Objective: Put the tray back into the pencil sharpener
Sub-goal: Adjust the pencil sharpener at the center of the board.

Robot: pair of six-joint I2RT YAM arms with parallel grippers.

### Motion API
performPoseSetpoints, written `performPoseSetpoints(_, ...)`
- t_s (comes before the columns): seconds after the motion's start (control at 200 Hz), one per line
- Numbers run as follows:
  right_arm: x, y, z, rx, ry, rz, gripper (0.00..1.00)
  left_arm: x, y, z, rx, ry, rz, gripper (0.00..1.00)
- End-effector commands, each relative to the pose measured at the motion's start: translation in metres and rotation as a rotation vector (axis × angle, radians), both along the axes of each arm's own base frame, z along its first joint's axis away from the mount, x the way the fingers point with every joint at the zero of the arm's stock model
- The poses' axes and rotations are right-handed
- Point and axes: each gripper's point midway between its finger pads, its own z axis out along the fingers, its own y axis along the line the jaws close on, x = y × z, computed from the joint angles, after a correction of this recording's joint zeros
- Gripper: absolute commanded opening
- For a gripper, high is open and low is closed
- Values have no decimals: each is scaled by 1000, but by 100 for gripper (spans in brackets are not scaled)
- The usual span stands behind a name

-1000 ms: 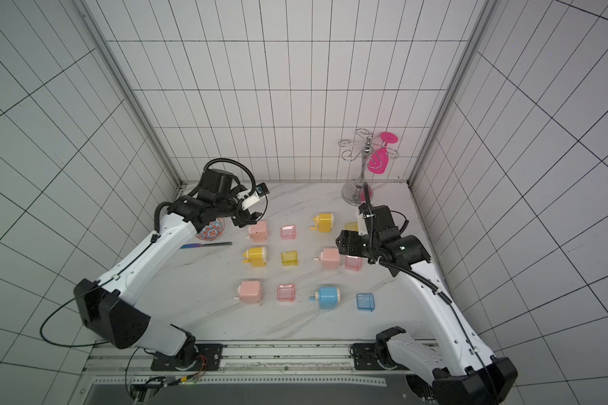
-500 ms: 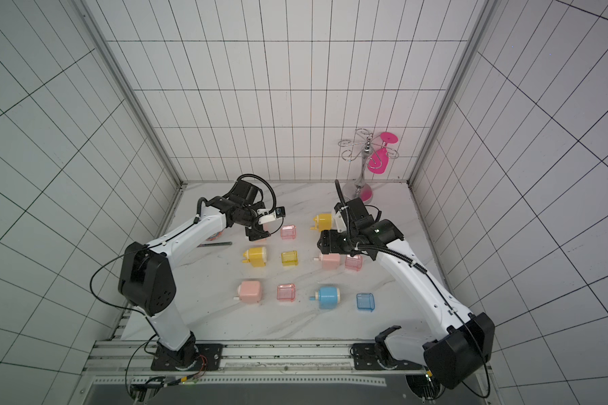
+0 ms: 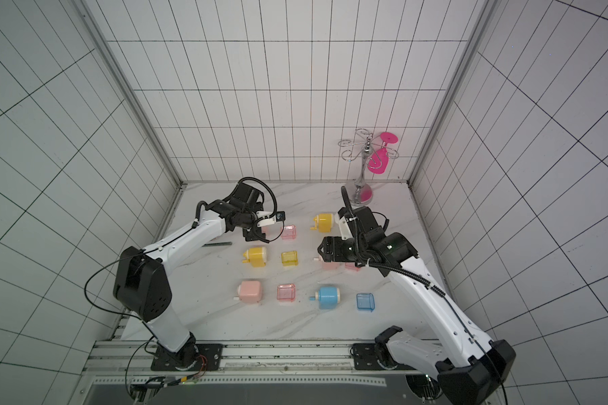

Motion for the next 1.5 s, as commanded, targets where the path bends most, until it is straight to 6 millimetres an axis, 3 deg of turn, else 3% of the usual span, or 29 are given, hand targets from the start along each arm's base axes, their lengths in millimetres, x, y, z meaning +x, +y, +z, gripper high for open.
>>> performPoseSetpoints(0.0, -9, 5, -6, 26, 36, 16, 80, 3, 6, 4, 30, -17, -22, 83)
performPoseSetpoints(0.14, -10, 9, -21, 9, 79, 36, 80, 8, 8, -9, 43, 35, -52, 81)
performPoseSetpoints(0.295, -6, 19, -38, 7, 139, 47, 80, 28, 11, -15, 16, 71, -51, 81)
performPoseSetpoints(0.41, -2, 28, -47, 10, 194, 54, 80, 36, 8, -11, -16, 83, -47, 84)
performPoseSetpoints(0.515, -2, 36, -49, -6, 222, 82, 80, 39, 20, -18, -6, 107, -14, 91)
performPoseSetpoints(0.63, -4, 45, -54, -10, 239, 117, 80, 35, 29, -33, -1, 147, 6, 95)
performPoseSetpoints(0.84, -7, 55, -66, -10, 256, 155, 80, 31, 28, -52, 13, 198, -2, 96)
performPoseSetpoints(1.034, -7, 57, -65, 3, 244, 167, 81, 24, 24, -74, 45, 247, -16, 96)
performPoseSetpoints(1.254, -10, 55, -65, 5, 235, 169, 81, 15, 26, -92, 67, 290, -22, 92)
performPoseSetpoints(1.494, -13, 51, -68, -2, 232, 165, 81, 24, 25, -102, 83, 296, -18, 86)
